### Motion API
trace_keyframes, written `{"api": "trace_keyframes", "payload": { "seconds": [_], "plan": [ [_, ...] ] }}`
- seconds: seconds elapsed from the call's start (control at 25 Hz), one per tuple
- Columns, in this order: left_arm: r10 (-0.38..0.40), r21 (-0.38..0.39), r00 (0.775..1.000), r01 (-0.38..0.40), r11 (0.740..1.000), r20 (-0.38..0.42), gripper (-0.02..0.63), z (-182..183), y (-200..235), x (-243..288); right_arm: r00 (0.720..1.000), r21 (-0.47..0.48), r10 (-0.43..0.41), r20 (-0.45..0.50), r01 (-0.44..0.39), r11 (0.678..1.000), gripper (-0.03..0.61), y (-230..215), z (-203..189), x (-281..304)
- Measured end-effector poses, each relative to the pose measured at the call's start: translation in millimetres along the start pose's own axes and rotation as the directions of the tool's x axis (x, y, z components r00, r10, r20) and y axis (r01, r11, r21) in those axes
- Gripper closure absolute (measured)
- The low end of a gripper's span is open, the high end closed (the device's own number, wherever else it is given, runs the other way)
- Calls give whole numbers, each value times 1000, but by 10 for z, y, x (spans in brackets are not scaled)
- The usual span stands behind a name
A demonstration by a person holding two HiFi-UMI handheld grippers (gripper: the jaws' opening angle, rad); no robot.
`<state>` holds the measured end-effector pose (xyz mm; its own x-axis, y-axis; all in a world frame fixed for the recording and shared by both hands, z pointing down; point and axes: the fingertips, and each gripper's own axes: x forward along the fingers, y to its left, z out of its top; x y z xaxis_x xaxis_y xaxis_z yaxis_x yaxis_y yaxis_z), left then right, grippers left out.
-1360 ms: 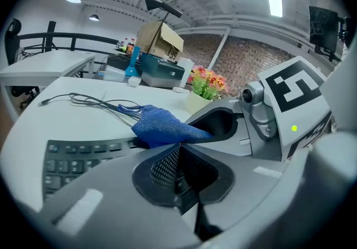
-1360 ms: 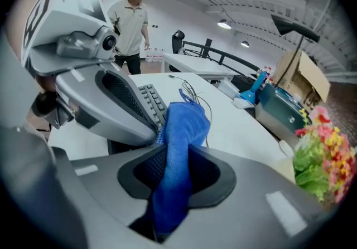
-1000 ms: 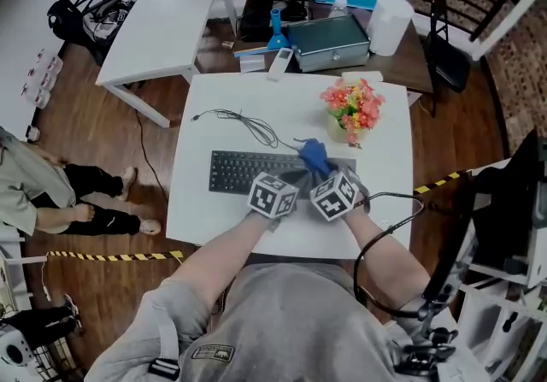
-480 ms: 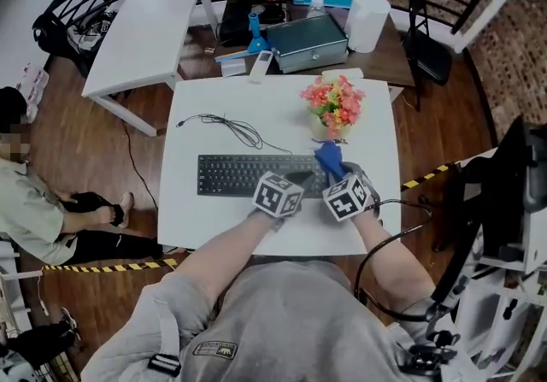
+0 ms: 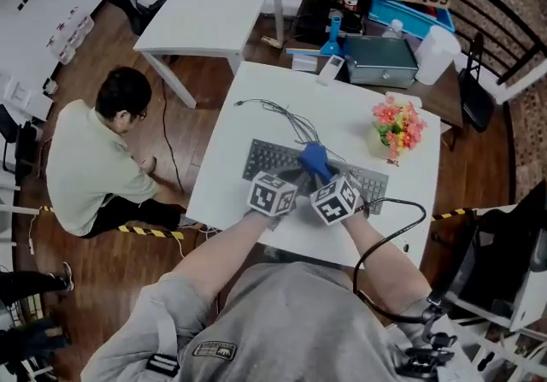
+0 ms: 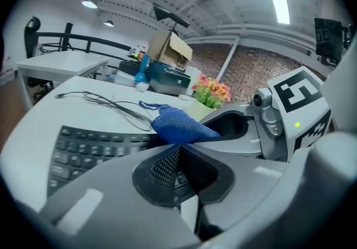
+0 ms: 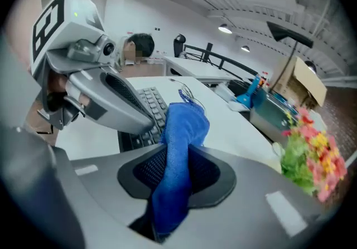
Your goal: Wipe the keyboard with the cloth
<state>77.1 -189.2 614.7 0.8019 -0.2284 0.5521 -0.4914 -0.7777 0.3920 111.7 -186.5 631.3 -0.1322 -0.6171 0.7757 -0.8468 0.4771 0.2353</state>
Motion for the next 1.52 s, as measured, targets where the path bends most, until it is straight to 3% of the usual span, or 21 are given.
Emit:
{"api": "trace_keyframes", "payload": {
  "seconds": [0.12, 0.32, 0.6, 0.84, 1.2, 1.52],
  "plan": [
    [105, -75, 994, -102, 992, 35, 621, -81, 475, -401, 997, -86, 72, 38, -68, 994, 466, 384, 485, 242],
    [250, -165, 967, -240, 957, 43, 621, -268, 1109, -964, 985, -196, 162, 63, -147, 969, 465, 941, 1057, 584],
    [305, -215, 952, -297, 930, 7, 621, -450, 1433, -1256, 977, -237, 210, 42, -195, 952, 465, 1298, 1223, 829],
    [254, -170, 967, -252, 953, -8, 621, -366, 1247, -1101, 981, -225, 191, 29, -180, 958, 465, 1187, 1123, 724],
    [74, -46, 997, -76, 996, -35, 621, -163, 478, -400, 997, -105, 78, -12, -79, 991, 465, 611, 397, 360],
    [-111, 44, 990, 115, 992, -88, 621, -56, -374, 277, 996, 68, -55, -76, 60, 996, 465, -9, -394, -65]
  ]
}}
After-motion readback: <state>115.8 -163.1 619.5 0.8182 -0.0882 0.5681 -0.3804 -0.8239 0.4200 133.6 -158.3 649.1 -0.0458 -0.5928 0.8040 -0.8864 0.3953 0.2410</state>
